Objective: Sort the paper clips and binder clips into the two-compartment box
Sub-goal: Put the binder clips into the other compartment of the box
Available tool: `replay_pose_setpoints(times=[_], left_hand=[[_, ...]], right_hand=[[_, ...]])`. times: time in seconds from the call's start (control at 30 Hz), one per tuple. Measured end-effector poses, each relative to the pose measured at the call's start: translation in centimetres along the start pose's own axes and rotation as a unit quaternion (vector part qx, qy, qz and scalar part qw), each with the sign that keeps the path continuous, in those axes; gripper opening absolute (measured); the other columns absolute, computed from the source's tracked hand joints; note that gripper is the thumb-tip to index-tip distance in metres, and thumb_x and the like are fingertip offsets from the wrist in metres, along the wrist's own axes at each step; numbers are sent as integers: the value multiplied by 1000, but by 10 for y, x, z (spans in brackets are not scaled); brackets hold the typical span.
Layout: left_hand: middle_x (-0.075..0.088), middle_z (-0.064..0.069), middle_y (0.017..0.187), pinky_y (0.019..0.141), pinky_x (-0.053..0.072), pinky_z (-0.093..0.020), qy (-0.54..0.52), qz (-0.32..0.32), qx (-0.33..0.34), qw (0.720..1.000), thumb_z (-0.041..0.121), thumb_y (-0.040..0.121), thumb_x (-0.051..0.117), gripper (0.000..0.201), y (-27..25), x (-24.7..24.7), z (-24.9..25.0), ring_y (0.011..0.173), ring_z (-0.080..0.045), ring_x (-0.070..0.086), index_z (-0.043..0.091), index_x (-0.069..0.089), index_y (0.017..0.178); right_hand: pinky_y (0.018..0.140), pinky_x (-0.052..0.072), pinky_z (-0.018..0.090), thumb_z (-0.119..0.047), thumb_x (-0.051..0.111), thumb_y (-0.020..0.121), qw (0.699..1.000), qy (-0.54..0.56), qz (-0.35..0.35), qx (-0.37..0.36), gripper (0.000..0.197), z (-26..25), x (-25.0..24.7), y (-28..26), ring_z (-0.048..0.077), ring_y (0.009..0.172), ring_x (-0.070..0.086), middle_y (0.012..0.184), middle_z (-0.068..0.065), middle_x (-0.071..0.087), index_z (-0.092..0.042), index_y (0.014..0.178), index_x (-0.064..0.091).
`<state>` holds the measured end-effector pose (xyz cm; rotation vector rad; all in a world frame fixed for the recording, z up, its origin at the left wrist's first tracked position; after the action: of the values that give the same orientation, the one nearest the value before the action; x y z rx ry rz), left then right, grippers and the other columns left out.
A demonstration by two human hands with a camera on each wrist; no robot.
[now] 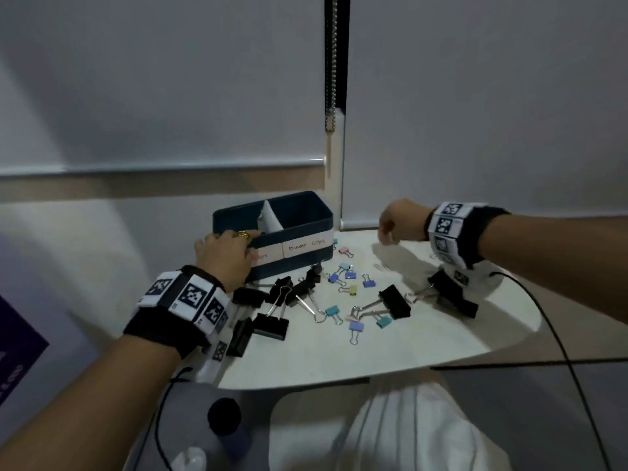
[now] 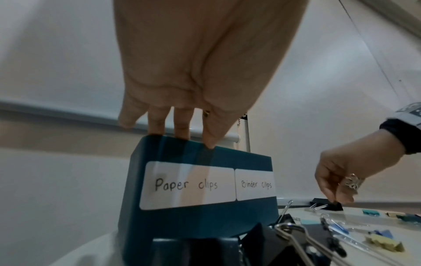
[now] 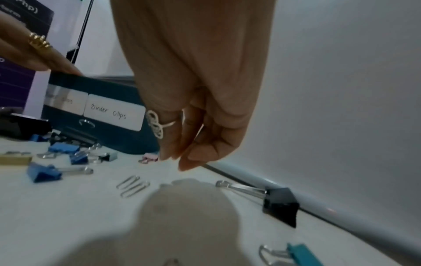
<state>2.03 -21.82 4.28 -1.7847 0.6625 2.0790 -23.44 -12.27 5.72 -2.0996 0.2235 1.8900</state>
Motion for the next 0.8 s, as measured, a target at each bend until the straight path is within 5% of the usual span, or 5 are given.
replay_pose_setpoints(times=[0.17, 0.33, 0.47, 0.67, 0.8], left_hand=[[53, -15, 119, 89, 42, -31, -43, 0, 51, 998, 8, 96, 37, 51, 4, 1, -1, 104, -29, 53, 25, 33, 144], [50, -12, 103, 83, 39, -28, -40, 2, 46, 998, 1, 90, 41, 60, 2, 4, -4, 89, -22, 46, 21, 29, 145], [49, -15, 119, 95, 39, -32, -28, 15, 29, 999, 2, 89, 41, 62, 1, 6, -3, 108, -29, 47, 21, 26, 146], [47, -14, 122, 99, 37, -34, -13, 10, 44, 999, 6, 90, 42, 64, 2, 11, 0, 112, -31, 45, 23, 20, 148], [48, -18, 121, 97, 36, -36, -16, 20, 59, 998, 5, 89, 45, 65, 6, 13, -3, 111, -34, 46, 21, 22, 147]], right_hand=[[82, 46, 24, -16, 61, 86, 991, -99, -87, 9, 27, 12, 34, 14, 23, 90, 63, 106, 12, 70, -3, 107, 70], [48, 31, 22, -37, 67, 82, 992, -104, -73, 13, 52, 0, 46, 27, 14, 46, 33, 50, 3, 37, -9, 50, 38], [57, 50, 20, -11, 70, 78, 992, -84, -97, 8, 30, 5, 51, 33, 17, 64, 60, 61, -2, 55, -18, 58, 50], [59, 52, 22, -8, 72, 76, 996, -15, -89, 5, 15, 3, 50, 24, 18, 66, 62, 63, -4, 59, -12, 90, 67], [52, 45, 18, -16, 72, 78, 993, -23, -116, 22, 26, 7, 51, 16, 13, 54, 53, 32, -11, 54, -2, 101, 70]])
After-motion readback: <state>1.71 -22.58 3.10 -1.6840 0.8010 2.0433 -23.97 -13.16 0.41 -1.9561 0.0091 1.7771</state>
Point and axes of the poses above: each hand's wrist, its own y-axis towards the middle knuckle, its own x-axis out of the palm, z = x × y, the point moved 9 cm from there along y, towards the middle knuckle
